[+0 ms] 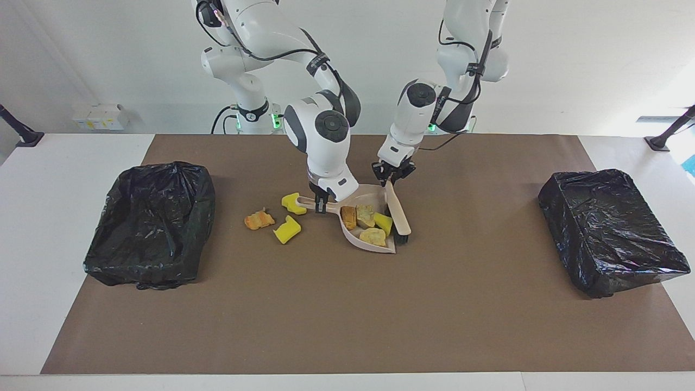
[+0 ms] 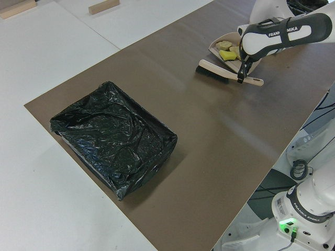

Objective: Sweep and dump trash in bin
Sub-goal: 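Carry the loaded dustpan with the right gripper over the nearer bin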

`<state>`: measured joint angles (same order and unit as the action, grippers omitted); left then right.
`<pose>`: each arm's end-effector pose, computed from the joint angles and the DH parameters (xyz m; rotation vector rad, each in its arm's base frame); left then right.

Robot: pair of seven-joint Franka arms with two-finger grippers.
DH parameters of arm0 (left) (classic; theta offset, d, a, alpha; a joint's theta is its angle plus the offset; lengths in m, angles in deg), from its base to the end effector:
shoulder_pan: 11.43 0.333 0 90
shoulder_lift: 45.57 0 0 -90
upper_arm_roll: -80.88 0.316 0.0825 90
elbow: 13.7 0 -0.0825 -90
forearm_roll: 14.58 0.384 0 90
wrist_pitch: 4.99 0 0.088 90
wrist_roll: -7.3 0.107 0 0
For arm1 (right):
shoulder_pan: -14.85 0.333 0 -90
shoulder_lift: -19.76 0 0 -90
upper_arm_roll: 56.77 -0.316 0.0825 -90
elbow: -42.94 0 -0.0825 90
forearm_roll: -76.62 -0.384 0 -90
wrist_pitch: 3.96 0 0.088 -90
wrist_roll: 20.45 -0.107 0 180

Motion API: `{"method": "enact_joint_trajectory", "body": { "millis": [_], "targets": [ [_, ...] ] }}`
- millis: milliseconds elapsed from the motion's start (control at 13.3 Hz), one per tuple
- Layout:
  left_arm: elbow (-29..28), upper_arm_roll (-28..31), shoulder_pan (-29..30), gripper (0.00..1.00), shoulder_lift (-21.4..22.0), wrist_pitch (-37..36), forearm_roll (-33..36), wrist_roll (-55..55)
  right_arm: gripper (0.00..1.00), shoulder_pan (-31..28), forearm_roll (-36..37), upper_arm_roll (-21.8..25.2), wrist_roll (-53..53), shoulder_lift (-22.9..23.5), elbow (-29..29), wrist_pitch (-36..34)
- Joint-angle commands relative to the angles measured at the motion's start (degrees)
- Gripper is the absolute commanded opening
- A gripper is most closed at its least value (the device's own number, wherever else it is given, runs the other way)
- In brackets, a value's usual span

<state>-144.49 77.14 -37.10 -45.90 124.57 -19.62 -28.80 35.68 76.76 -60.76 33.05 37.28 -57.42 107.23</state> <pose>0.4457 -0.2539 0.3489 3.0866 0.2688 -0.0920 0.5702 0.2601 0.3868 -2.3970 -1.9502 0.1666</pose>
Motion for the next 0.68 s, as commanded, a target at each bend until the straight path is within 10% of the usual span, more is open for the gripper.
{"method": "enact_joint_trajectory", "body": {
  "millis": [0, 225, 600],
  "targets": [
    [6.22, -0.21, 4.82, 0.00, 0.94, -9.20, 2.58, 0.68, 0.00, -4.12, -4.00, -0.58, 1.86, -4.05, -0.71, -1.76],
    [9.06, -0.30, 7.38, 0.00, 1.55, -13.01, 3.02, 4.35, 0.00, -8.86, -5.85, -0.58, 2.84, -7.04, -0.28, -4.74],
    [-2.78, -0.74, -0.85, 0.00, 9.19, -6.18, 2.67, -0.97, 0.00, -21.77, -5.59, 0.12, 14.57, -10.57, 2.45, -13.35]
  ]
}}
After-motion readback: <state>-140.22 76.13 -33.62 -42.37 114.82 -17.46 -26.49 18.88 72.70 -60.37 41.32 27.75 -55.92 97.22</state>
